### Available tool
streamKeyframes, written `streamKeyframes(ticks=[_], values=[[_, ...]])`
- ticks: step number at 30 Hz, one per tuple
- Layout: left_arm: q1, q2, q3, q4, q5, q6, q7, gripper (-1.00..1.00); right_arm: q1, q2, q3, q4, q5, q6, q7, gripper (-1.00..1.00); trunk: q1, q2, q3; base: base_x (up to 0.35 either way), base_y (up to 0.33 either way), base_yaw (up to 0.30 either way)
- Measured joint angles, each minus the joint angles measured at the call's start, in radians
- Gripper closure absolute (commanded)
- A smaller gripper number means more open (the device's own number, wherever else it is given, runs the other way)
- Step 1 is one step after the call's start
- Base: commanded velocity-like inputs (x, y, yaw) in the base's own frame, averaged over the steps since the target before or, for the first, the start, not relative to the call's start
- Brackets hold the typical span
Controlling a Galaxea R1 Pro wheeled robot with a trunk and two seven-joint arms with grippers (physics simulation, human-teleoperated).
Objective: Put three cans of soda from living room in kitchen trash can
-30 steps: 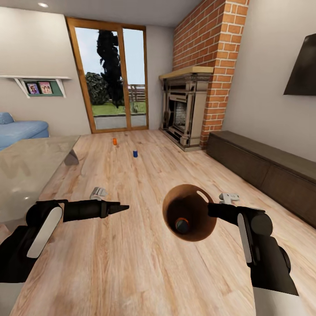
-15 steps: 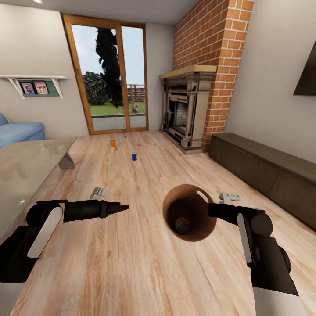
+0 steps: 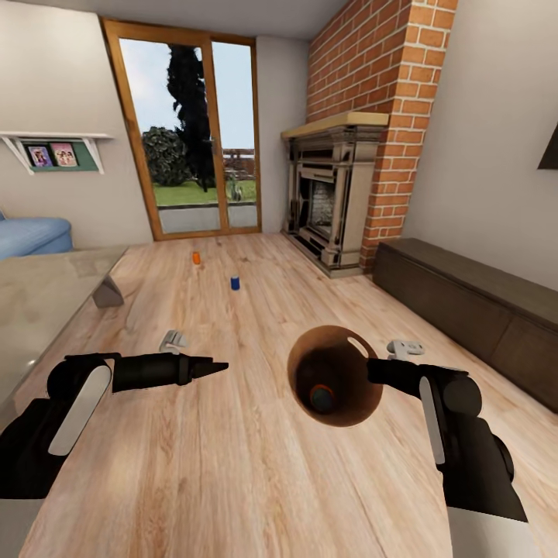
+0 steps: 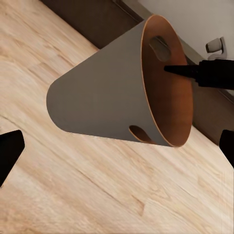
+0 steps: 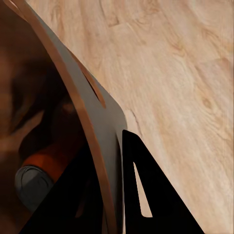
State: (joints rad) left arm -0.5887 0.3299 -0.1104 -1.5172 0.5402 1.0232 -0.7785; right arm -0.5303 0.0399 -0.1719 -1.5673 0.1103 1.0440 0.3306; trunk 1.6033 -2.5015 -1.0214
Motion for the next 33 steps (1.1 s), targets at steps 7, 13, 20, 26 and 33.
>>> streamKeyframes(ticks=[7, 13, 20, 26, 33], values=[[0.000, 0.000, 0.000, 0.000, 0.001, 0.000, 0.000, -1.00, 0.000, 0.000, 0.000, 0.000, 0.000, 0.000, 0.000, 1.00, 0.000, 0.000, 0.000, 0.338, 0.000, 0.000], [0.000, 0.000, 0.000, 0.000, 0.004, 0.000, -0.001, -1.00, 0.000, 0.000, 0.000, 0.000, 0.000, 0.000, 0.000, 1.00, 0.000, 0.000, 0.000, 0.338, 0.000, 0.000], [0.000, 0.000, 0.000, 0.000, 0.007, 0.000, -0.001, -1.00, 0.000, -0.002, -0.001, 0.000, 0.001, 0.000, 0.000, 1.00, 0.000, 0.000, 0.000, 0.338, 0.000, 0.000], [0.000, 0.001, 0.000, 0.000, 0.006, 0.000, -0.001, -1.00, 0.000, -0.002, 0.000, 0.000, 0.000, 0.000, 0.001, 1.00, 0.000, 0.000, 0.000, 0.338, 0.000, 0.000], [0.000, 0.002, 0.000, 0.000, 0.009, 0.000, -0.001, -1.00, 0.000, -0.002, 0.000, 0.000, 0.000, 0.000, 0.001, 1.00, 0.000, 0.000, 0.000, 0.338, 0.000, 0.000]])
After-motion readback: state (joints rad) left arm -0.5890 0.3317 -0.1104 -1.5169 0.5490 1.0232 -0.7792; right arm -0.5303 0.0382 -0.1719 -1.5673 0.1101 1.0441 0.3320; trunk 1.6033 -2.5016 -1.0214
